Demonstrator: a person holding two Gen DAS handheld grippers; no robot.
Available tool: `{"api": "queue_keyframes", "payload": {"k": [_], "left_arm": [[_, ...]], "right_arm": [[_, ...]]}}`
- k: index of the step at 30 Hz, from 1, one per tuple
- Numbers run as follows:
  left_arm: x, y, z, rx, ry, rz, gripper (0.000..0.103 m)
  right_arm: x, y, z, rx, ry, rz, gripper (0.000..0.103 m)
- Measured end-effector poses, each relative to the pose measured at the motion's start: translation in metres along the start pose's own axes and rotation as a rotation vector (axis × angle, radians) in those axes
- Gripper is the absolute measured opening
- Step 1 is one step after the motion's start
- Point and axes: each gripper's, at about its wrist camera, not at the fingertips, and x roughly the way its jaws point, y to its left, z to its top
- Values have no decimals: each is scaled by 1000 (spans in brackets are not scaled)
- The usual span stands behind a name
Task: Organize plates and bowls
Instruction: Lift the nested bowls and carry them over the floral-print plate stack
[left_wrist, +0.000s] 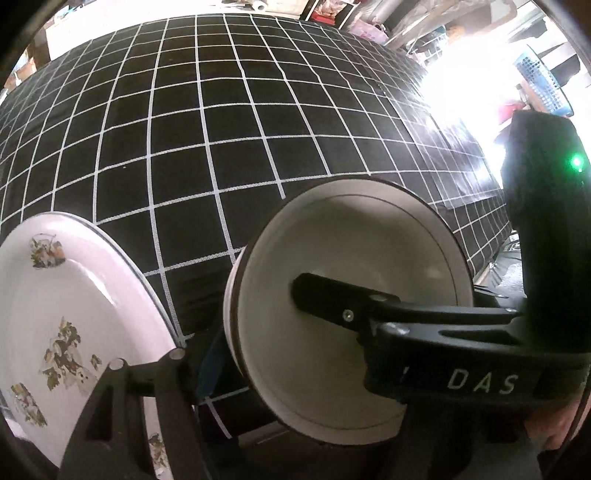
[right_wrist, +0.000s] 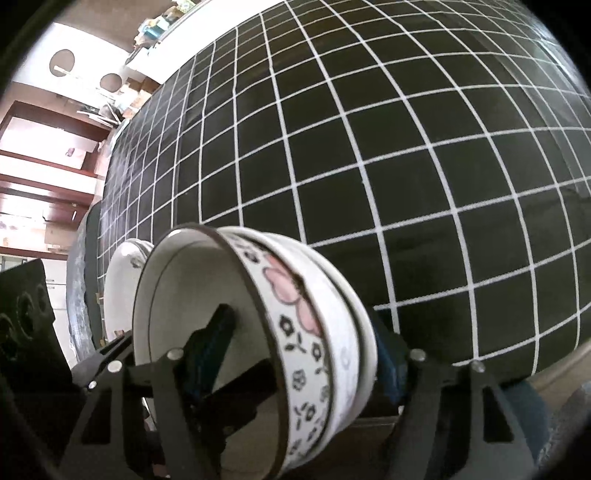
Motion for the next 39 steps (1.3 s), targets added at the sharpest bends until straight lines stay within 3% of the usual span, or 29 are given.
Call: {"api": "queue_keyframes", "payload": {"k": [19,30,39], "left_arm": [[-21,-17,27,-51,-33,22,69],[-87,23,35,-142,-124,67,69],[-105,88,19,-263,-144,105,69]], "right_arm": [[-14,30,11,56,11,-13,73],[-20,102,22,-45,24,13,73],[23,164,26,-144,119,34,73]]}}
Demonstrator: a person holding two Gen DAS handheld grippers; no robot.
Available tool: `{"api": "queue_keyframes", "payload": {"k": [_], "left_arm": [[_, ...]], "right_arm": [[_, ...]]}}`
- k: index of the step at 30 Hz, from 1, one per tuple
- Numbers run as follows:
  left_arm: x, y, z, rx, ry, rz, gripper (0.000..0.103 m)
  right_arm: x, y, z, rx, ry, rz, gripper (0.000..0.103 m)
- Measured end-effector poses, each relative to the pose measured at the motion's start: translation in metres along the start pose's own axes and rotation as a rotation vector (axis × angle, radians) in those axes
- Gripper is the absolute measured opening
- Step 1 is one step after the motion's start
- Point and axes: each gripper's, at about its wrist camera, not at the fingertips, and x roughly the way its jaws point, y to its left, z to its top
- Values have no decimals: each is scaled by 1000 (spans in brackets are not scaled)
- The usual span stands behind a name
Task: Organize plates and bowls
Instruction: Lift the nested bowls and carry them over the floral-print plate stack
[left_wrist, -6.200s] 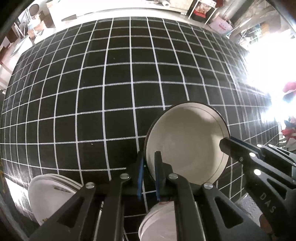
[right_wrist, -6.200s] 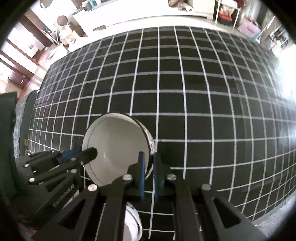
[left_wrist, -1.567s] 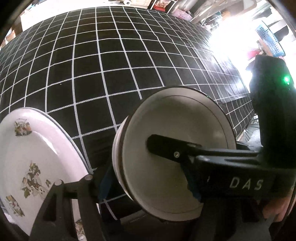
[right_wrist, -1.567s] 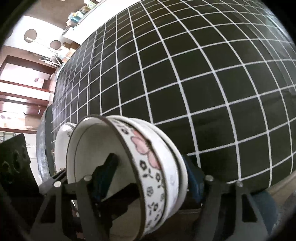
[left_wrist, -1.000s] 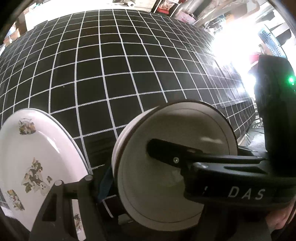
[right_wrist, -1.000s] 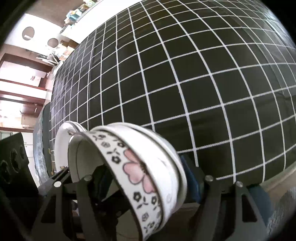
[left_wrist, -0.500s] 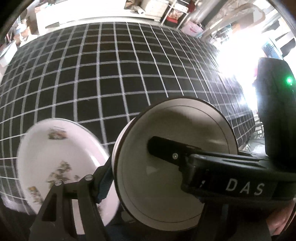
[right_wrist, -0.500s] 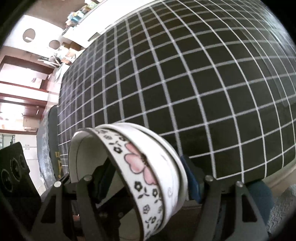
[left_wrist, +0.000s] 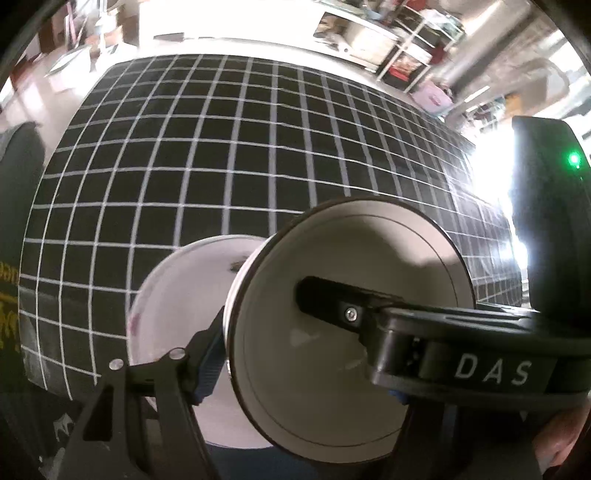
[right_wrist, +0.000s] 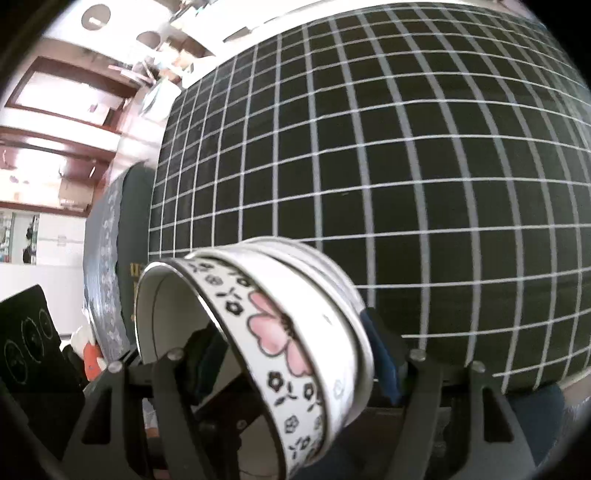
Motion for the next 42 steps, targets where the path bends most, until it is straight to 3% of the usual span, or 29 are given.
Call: {"api": "queue_keyframes", "payload": {"k": [9,18,42], "left_arm": [[19,38,-11,-70,28,-11,69],[38,58,-17,-83,54,-24,69],[24,52,-23,-66,42,1,68]], "right_arm": [[40,23,6,-20,77,-26,73],[50,17,3,-7,111,-43,73],[47,0,-1,43,130,-2,78]]}}
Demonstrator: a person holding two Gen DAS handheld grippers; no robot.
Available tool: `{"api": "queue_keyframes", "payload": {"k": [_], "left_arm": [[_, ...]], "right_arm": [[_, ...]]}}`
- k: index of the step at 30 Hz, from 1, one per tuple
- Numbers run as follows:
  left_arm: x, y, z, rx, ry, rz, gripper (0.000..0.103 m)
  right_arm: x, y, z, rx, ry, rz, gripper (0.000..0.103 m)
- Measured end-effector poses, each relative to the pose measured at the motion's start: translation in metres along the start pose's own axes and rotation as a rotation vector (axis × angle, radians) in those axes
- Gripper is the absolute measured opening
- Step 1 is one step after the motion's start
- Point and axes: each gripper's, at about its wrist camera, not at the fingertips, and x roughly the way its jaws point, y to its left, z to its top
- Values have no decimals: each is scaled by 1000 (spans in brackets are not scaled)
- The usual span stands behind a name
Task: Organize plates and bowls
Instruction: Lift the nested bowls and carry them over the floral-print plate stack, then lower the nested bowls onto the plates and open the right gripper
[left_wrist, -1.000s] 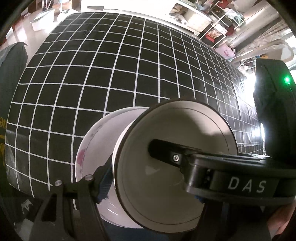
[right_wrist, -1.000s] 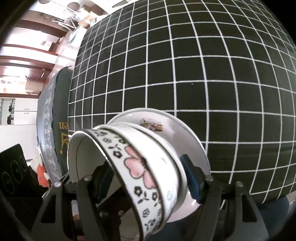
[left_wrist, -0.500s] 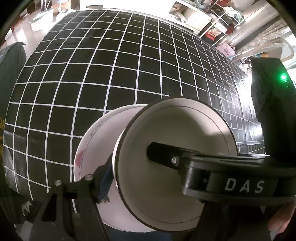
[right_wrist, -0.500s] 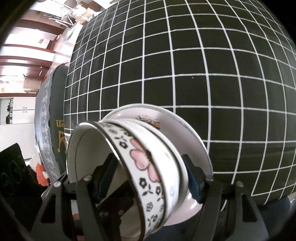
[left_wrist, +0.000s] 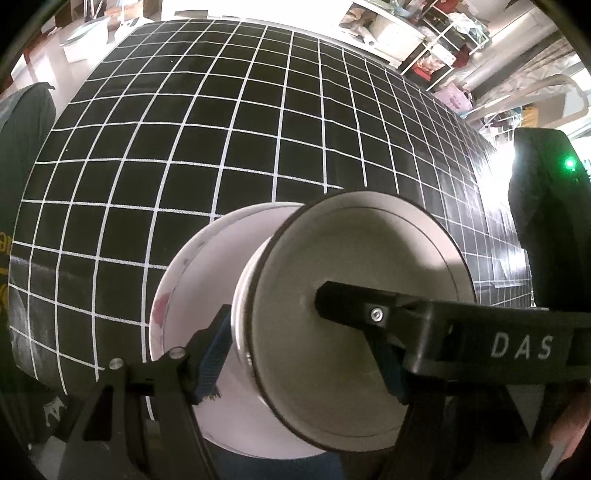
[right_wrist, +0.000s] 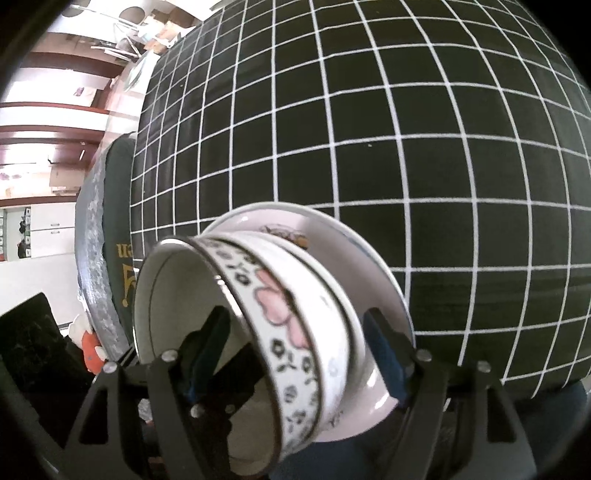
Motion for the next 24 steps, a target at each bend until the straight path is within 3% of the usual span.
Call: {"api": "queue_keyframes", "payload": {"k": [10,19,24], "left_arm": [[-16,-3,-4,8,-28,26,68],[-55,-3,-9,-28,-131,54,69],[-90,-17,-26,23,-224,126,69]], "right_arm": [[-21,-10,-7,16,-34,34,79],[-48,-3,-20,-8,-98,66,79],[-66,-1,-36,-26,-164,101,79]]}}
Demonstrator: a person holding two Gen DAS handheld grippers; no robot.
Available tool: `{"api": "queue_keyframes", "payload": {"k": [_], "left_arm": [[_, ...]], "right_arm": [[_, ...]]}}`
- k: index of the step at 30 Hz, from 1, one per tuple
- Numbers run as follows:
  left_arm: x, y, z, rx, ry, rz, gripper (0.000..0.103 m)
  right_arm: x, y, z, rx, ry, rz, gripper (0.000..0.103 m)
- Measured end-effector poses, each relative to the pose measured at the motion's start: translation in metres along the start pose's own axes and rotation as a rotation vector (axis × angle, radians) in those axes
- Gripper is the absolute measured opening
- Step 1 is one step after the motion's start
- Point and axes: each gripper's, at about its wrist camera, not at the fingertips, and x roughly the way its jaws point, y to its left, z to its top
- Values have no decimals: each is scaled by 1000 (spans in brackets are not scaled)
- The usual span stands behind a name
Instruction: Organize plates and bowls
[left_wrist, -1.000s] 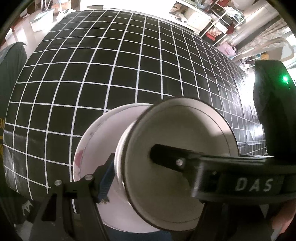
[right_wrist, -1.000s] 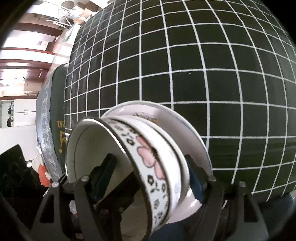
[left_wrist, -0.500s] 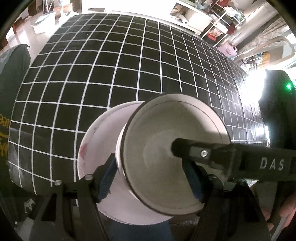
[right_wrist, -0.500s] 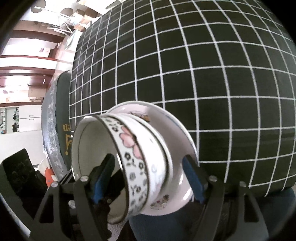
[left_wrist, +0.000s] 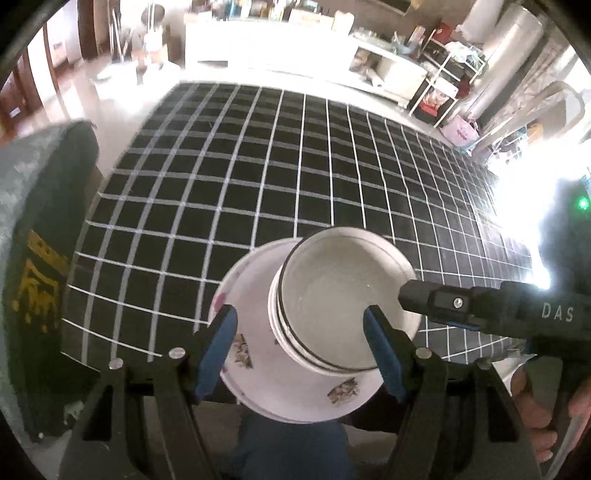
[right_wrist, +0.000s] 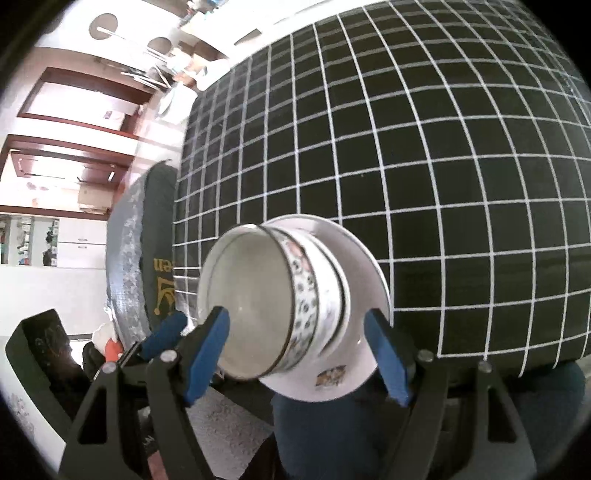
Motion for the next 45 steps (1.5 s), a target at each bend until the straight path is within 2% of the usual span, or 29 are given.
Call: {"api": "queue_keyframes", "payload": {"k": [7,10,17,28,31,33,35,37,40,42,45], "left_arm": [[-52,-31,-22,55,-200,100,69],[-71,-43,-37,71,-286,147,69],[-86,-60,-58,89,-326,117,69],[-123,-73,-97,98,-424,133,69],[-131,-77,-105,96,-444,132,78],[-135,-79,-109,105,-461,138,79],[-138,-81,-112,119,-474,140,86],[-143,-84,-116,135,-497,139,87],[-148,-87,-120,158,-540,157,101],[-151,-89,-122,172,-571,164,103],[-150,-91,-122,183,-574,144,103]], "right_arm": [[-30,7,-24,-59,-89,-13,79],[-49,8,-37,-101,-155,-35,79],[-79,2,-71,-168,-280,-121,79],[-120,2,-125,-323,-522,-253,79],[-127,6,-138,-371,-569,-269,79],[-131,6,-143,-395,-583,-263,82],[-135,7,-147,-407,-615,-282,85],[-140,7,-152,-417,-644,-305,86],[-144,5,-157,-425,-672,-320,86],[-145,4,-161,-429,-689,-334,87],[-142,4,-168,-452,-703,-372,89]]}}
